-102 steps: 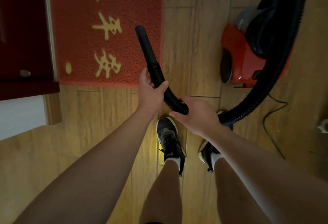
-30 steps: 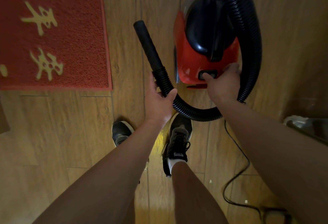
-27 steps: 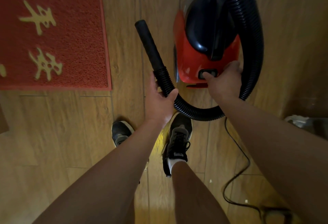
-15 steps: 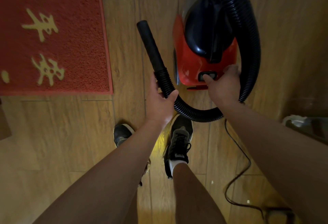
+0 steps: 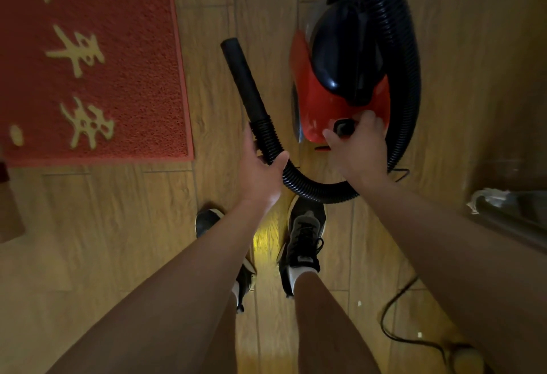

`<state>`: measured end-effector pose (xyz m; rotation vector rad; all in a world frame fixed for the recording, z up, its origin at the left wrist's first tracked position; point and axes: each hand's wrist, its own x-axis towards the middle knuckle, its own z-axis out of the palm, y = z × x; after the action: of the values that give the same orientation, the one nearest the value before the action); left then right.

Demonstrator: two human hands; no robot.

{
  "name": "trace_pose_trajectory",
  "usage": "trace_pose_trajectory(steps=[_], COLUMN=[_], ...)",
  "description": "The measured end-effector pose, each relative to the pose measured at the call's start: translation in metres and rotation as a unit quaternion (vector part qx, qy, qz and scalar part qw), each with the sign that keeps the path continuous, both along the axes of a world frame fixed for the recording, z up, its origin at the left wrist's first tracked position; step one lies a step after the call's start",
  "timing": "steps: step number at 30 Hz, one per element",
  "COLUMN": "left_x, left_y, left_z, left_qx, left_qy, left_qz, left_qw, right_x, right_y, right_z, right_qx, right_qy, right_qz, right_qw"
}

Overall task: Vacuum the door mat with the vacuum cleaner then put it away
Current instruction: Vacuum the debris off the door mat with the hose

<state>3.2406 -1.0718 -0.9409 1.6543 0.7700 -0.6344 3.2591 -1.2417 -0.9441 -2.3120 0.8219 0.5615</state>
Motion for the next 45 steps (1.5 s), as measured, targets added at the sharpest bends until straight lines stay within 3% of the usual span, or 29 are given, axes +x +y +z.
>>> trace_pose_trajectory(steps=[11, 21, 45], left_x=[-0.001, 0.000, -0.015], left_y=[0.038, 0.082, 0.171], left_z=[0.009, 0.012, -0.052], left_qx=[0.029, 0.062, 0.106], left_qy=[-0.019, -0.051, -0.029], left_qz=[-0.003, -0.026, 0.029], left_qw=[0.999, 0.996, 0.993], right_x=[0.003, 0.018, 0.030], right_y=[0.039, 0.071, 0.149], right_z=[0.029, 0.044, 0.032], right_qx=[0.008, -0.038, -0.100], right_qy=[-0.041, -0.062, -0.141], right_qz=[0.109, 0.262, 0.399], right_qw=[0.993, 0.962, 0.900])
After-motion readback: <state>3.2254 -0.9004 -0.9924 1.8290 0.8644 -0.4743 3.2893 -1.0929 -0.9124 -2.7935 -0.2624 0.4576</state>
